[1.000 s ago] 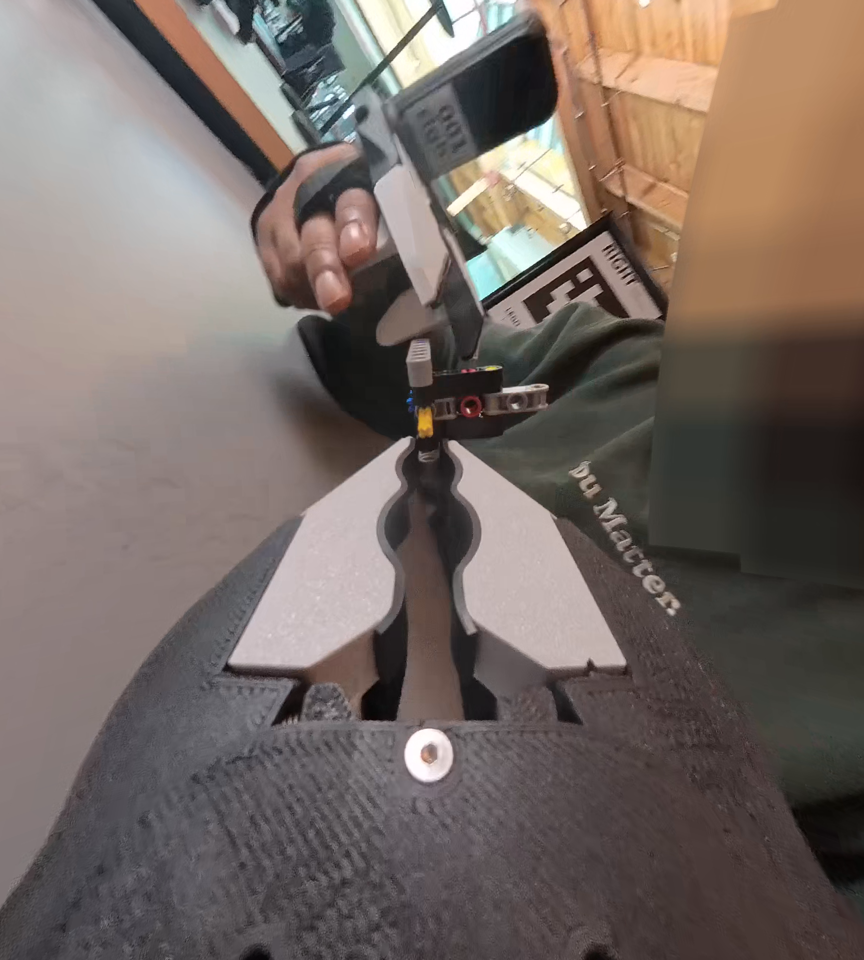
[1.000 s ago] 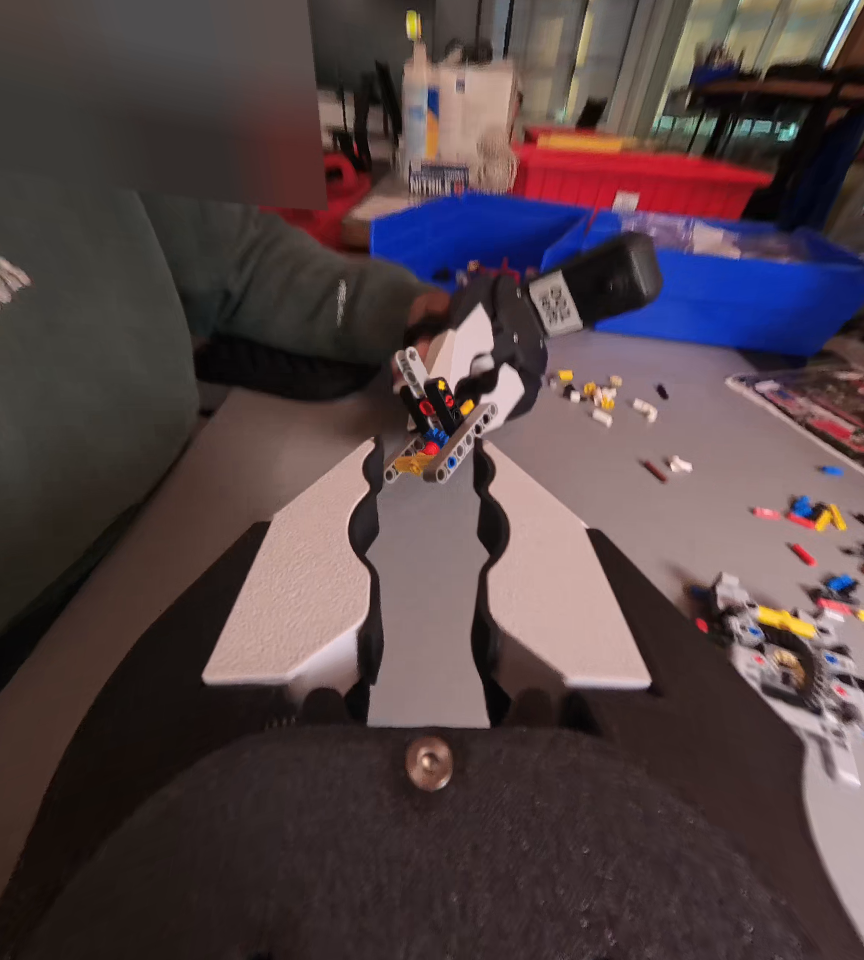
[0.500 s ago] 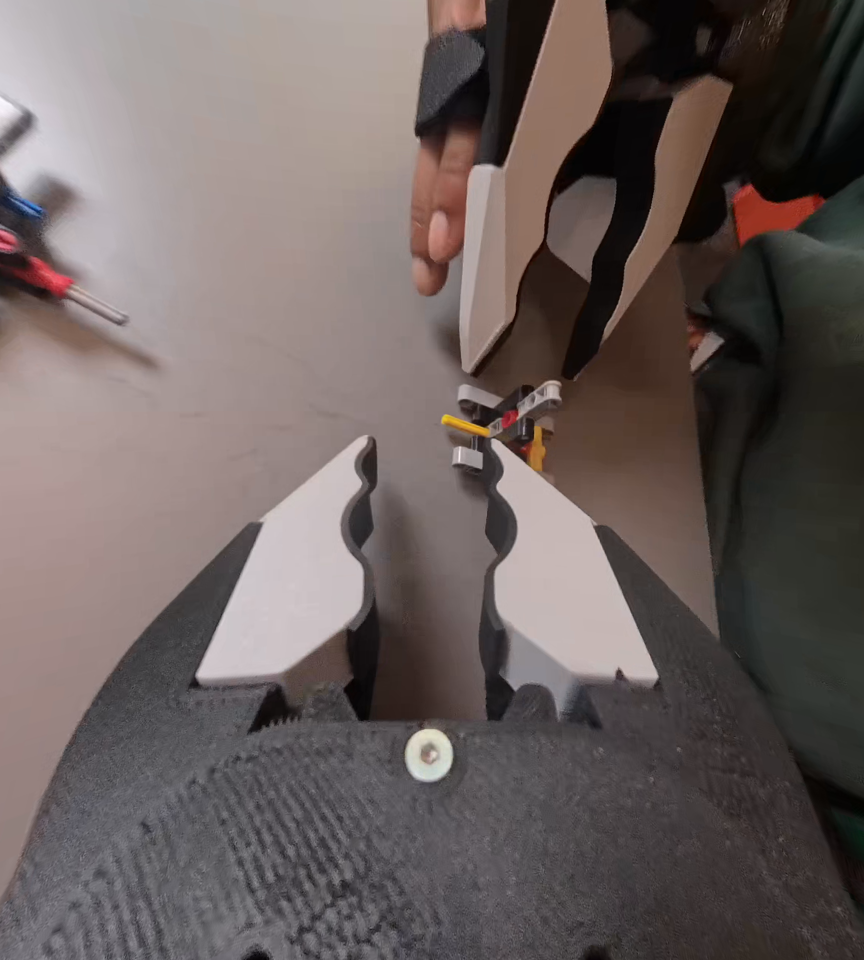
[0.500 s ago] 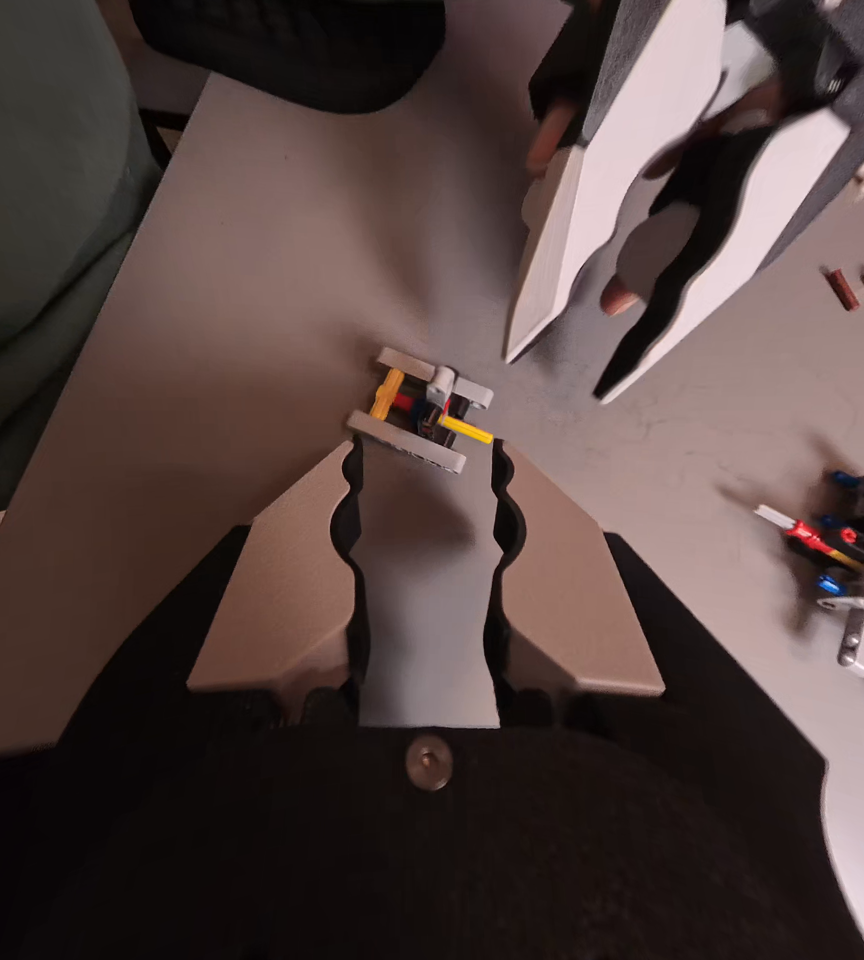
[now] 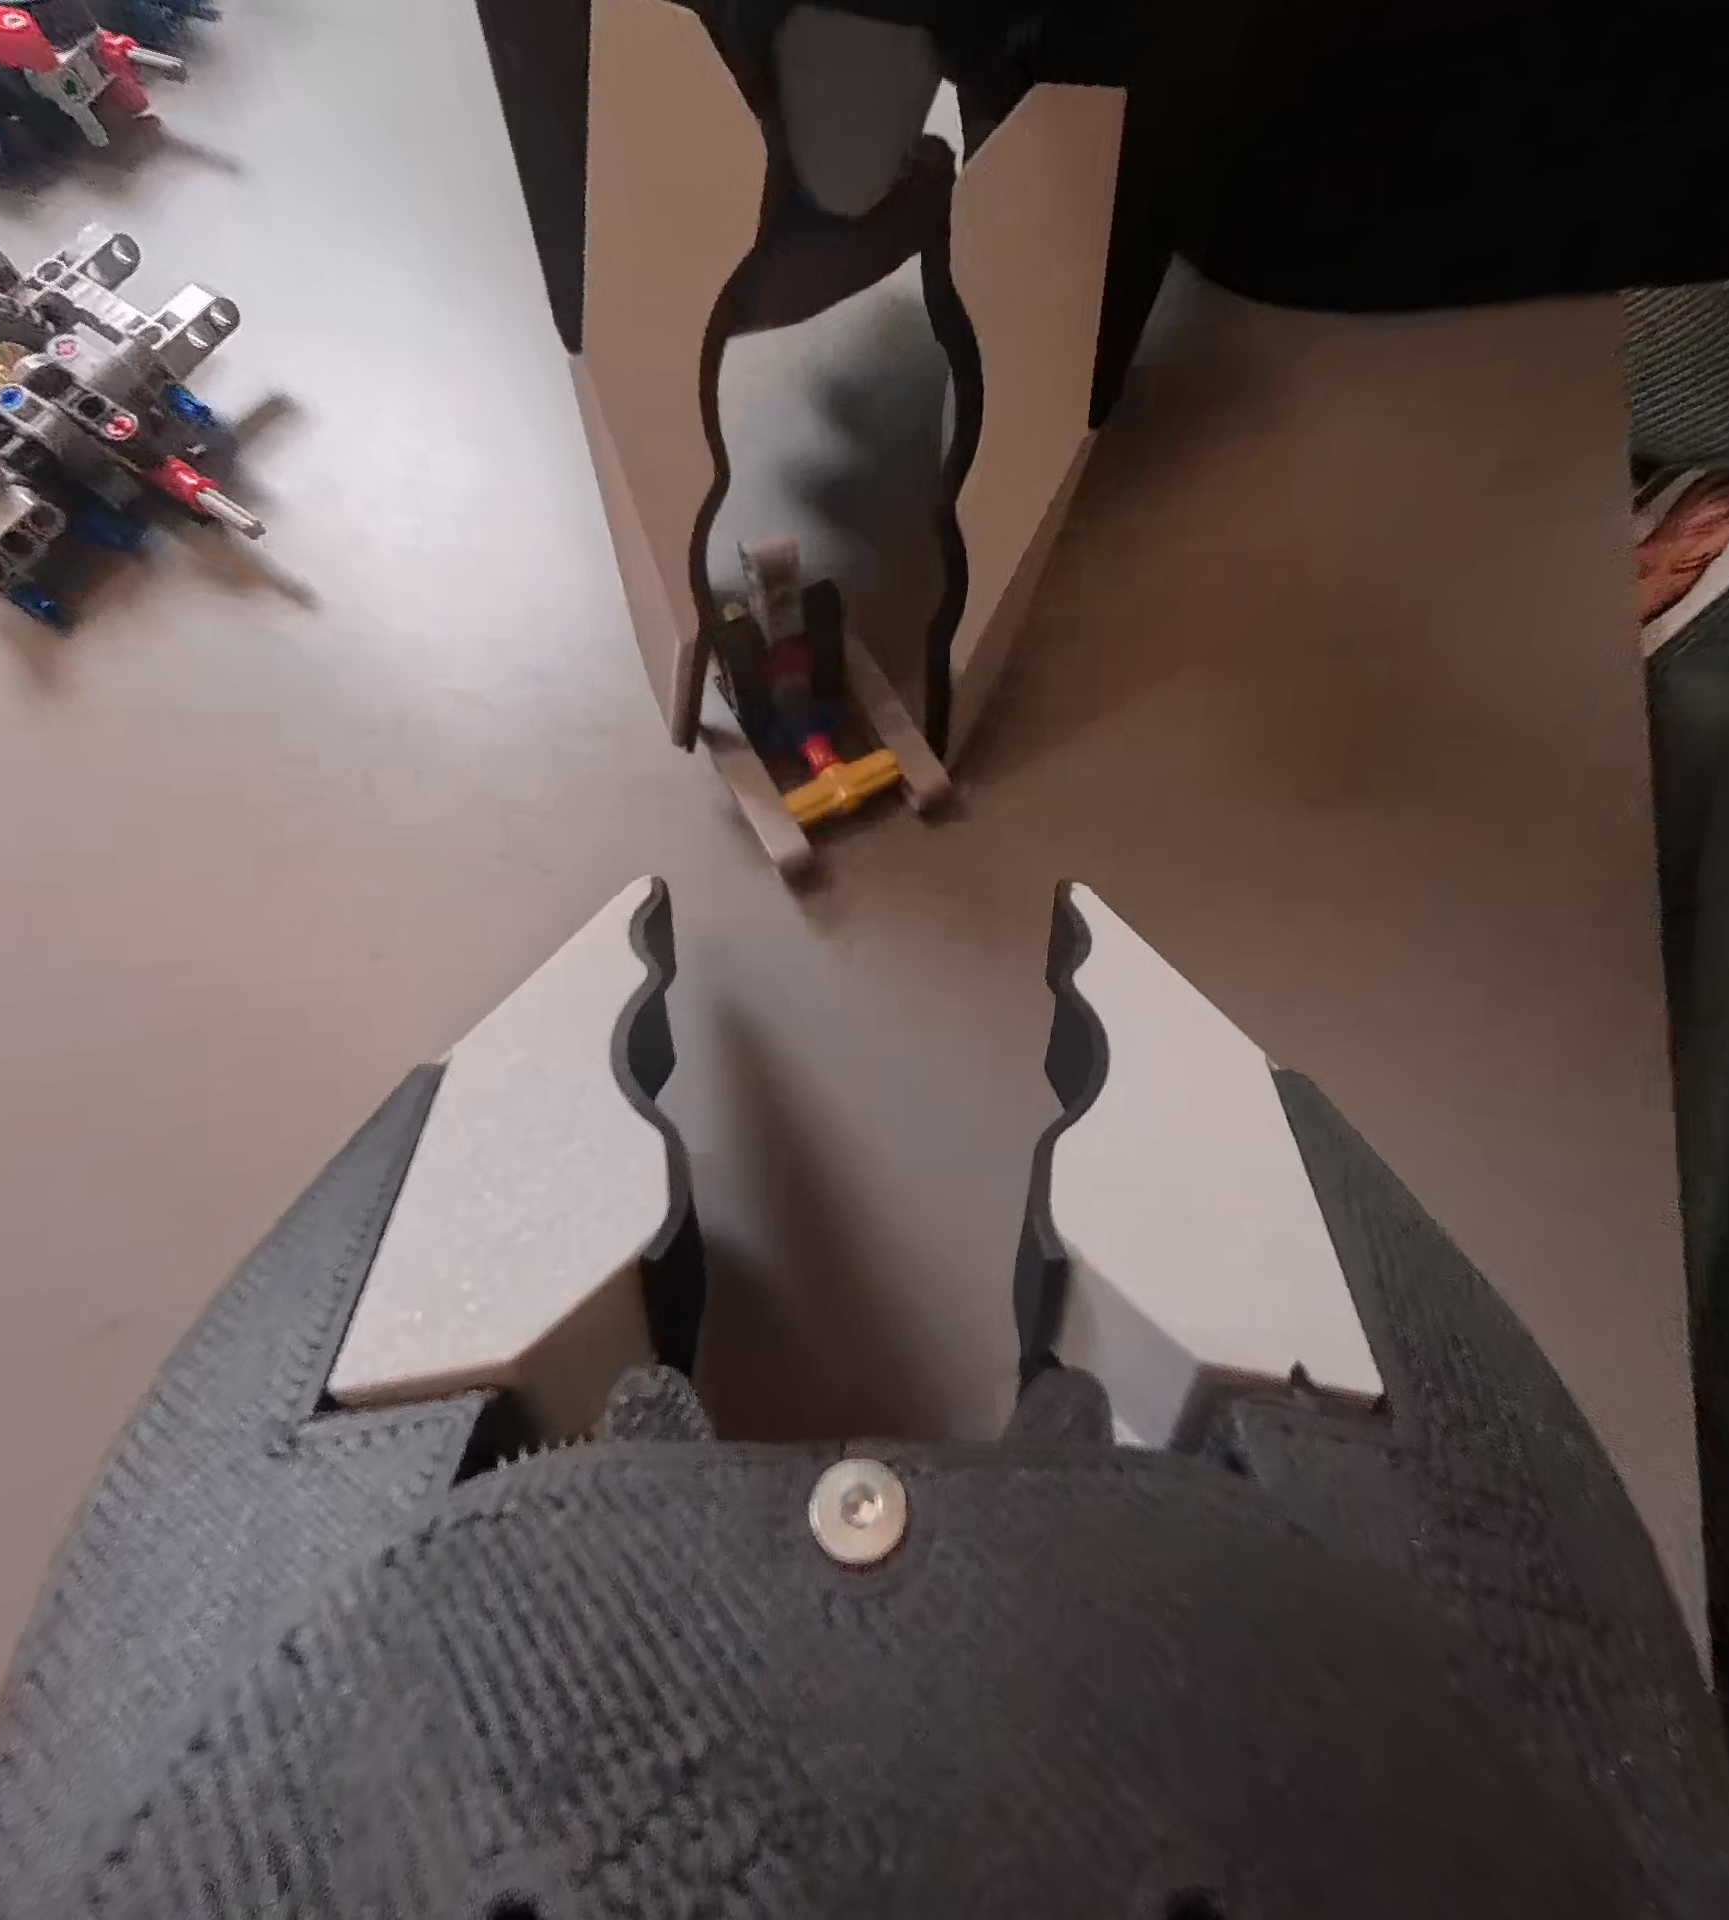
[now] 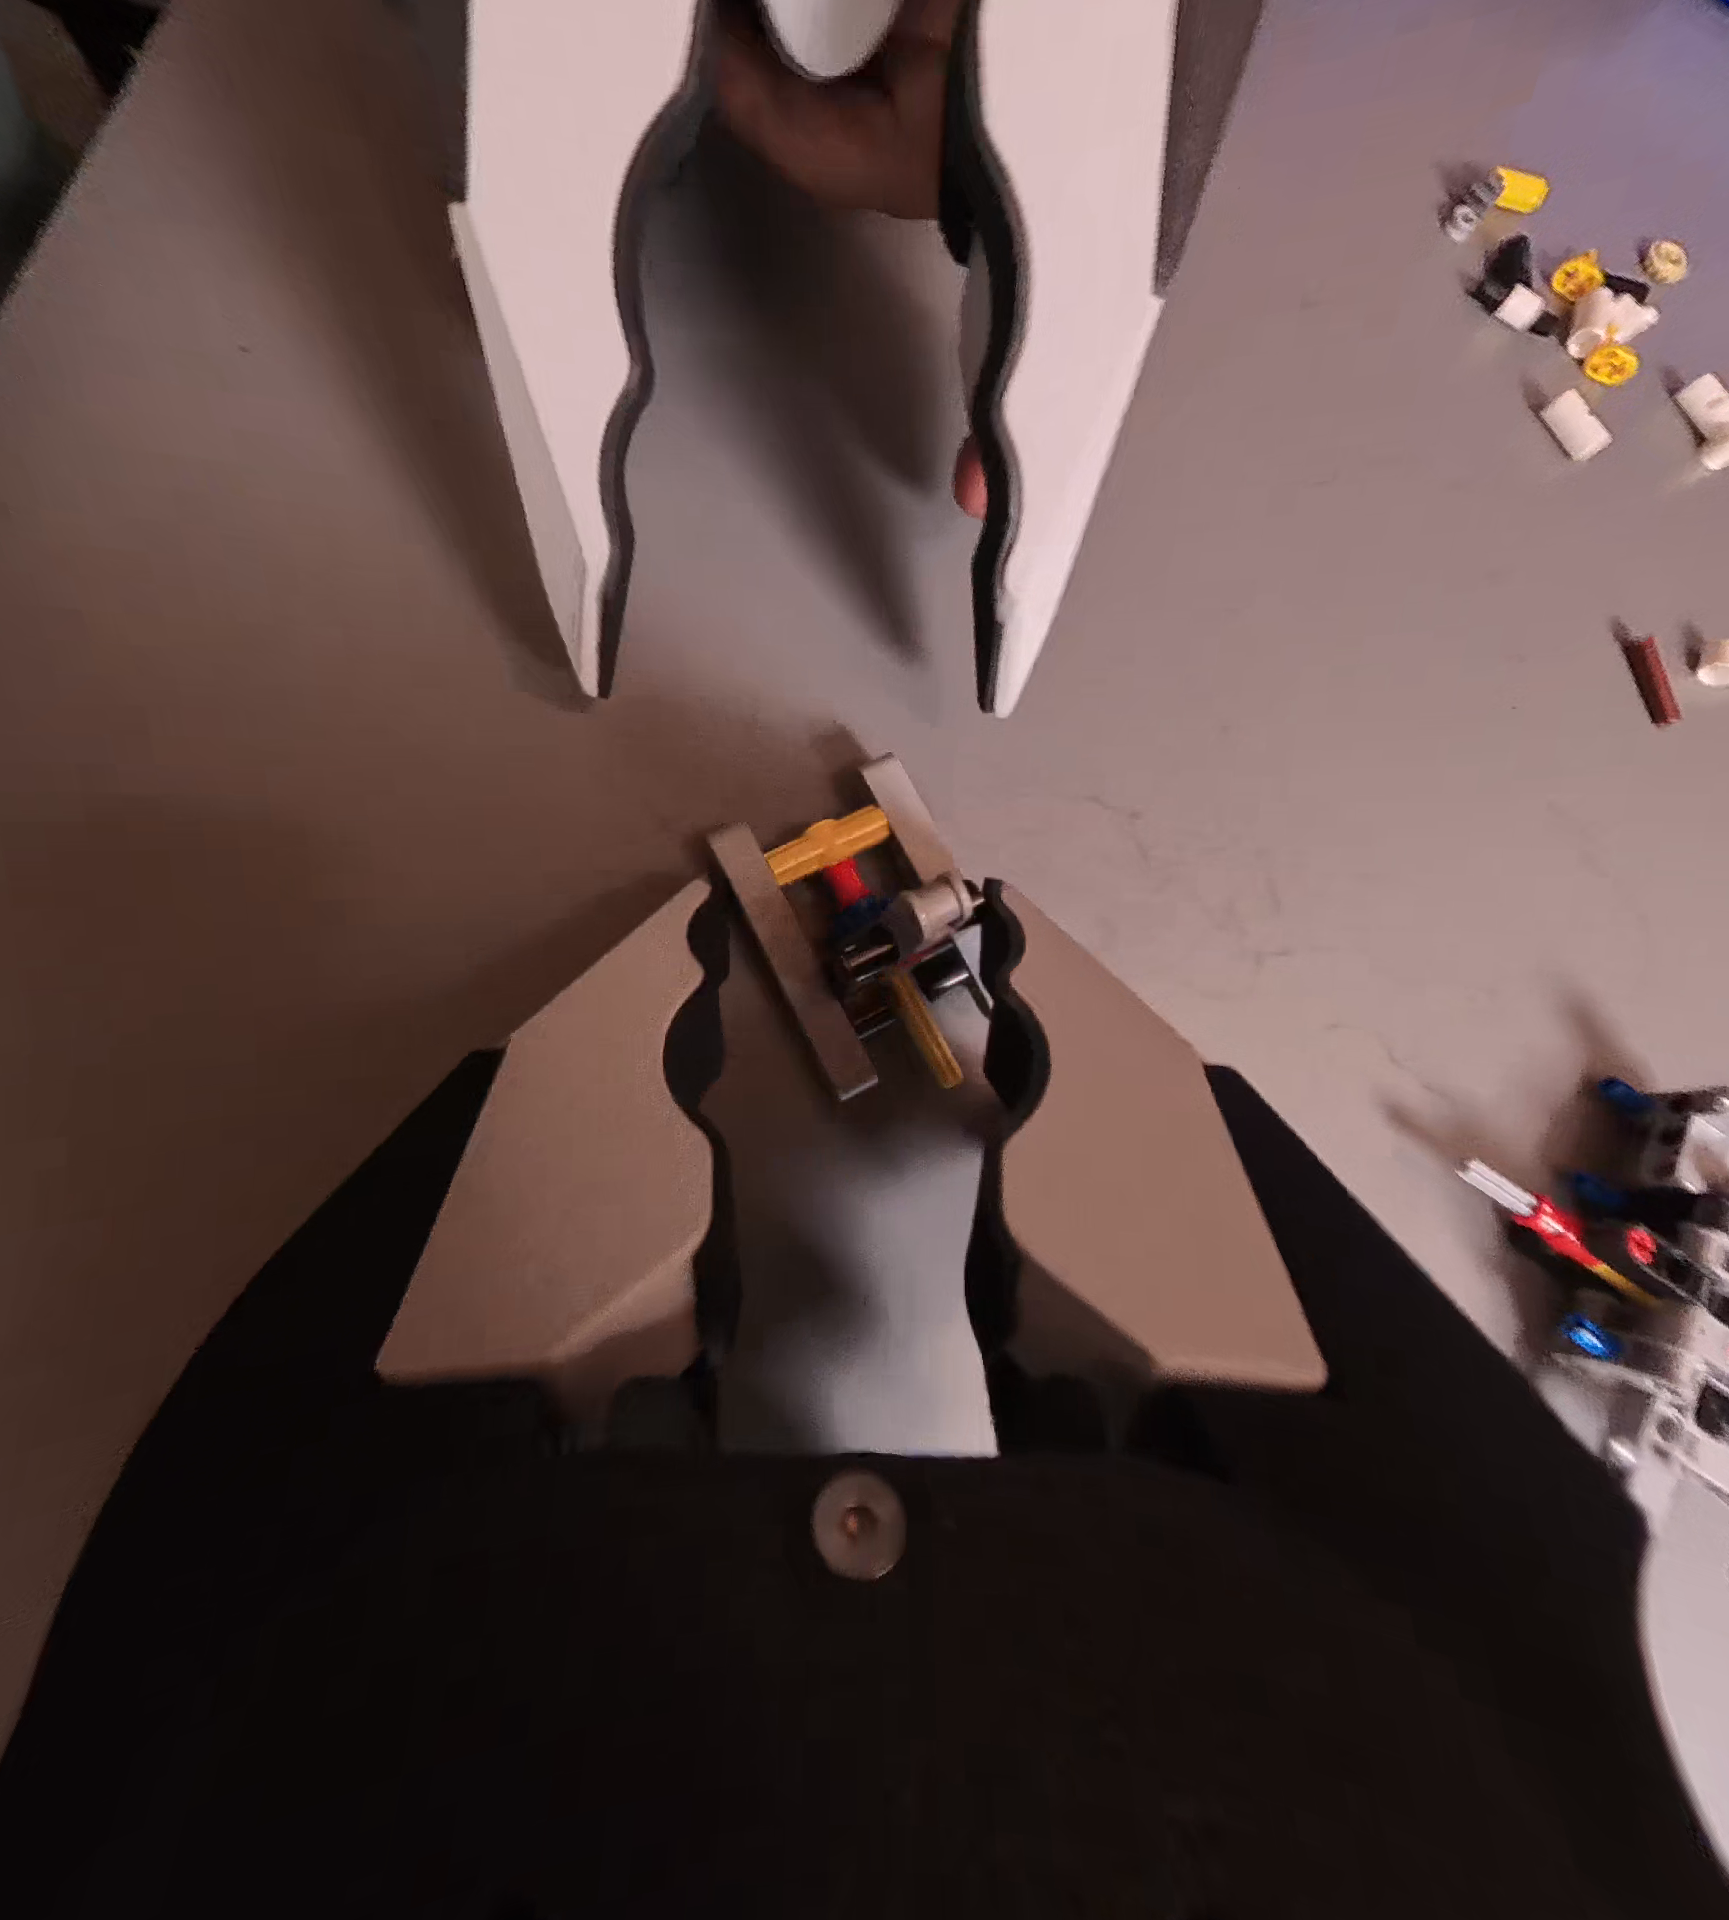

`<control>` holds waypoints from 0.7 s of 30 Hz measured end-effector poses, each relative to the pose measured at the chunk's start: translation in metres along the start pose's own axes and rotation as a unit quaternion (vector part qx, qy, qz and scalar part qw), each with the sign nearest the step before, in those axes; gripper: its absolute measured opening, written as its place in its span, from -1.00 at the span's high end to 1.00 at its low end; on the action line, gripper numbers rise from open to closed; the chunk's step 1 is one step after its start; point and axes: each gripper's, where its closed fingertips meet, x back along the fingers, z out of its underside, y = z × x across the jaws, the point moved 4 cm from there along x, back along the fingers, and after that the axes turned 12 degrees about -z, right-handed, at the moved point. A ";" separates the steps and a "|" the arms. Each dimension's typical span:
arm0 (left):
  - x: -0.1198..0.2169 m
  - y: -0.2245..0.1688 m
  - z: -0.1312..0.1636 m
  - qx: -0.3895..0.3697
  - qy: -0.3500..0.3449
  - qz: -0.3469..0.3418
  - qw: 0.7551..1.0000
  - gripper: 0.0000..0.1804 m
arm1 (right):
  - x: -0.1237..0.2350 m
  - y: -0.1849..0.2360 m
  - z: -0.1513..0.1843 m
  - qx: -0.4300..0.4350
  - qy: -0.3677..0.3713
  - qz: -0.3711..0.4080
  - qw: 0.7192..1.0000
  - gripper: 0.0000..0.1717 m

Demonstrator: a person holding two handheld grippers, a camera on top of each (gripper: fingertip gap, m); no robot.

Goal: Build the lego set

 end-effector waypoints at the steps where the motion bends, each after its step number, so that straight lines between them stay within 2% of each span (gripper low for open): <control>1: -0.001 0.002 0.000 -0.006 0.002 -0.013 1.000 0.26 | 0.002 -0.005 0.001 -0.015 0.012 0.027 0.999 0.46; 3: -0.005 0.008 0.000 0.000 0.000 -0.024 1.000 0.31 | 0.009 -0.014 0.006 -0.037 0.037 0.088 0.995 0.46; 7: -0.023 0.022 -0.004 0.029 0.007 -0.018 0.999 0.25 | 0.010 -0.013 0.007 -0.078 0.041 0.116 0.989 0.44; 11: -0.036 0.026 -0.015 0.032 0.013 0.002 0.999 0.19 | 0.012 -0.010 0.010 -0.124 0.024 0.102 0.987 0.30; 16: -0.048 0.025 -0.023 -0.004 0.012 0.007 1.000 0.24 | 0.029 -0.004 0.022 -0.122 -0.007 0.083 0.989 0.32; 17: -0.048 0.025 -0.024 -0.009 0.010 0.014 1.000 0.29 | 0.035 -0.003 0.026 -0.119 -0.013 0.083 0.989 0.39; 19: -0.048 0.027 -0.024 -0.031 0.002 0.025 0.999 0.52 | 0.045 -0.005 0.035 -0.116 -0.026 0.089 0.989 0.52; 21: -0.046 0.028 -0.022 -0.049 -0.010 0.042 0.998 0.53 | 0.049 -0.006 0.041 -0.111 -0.032 0.093 0.989 0.65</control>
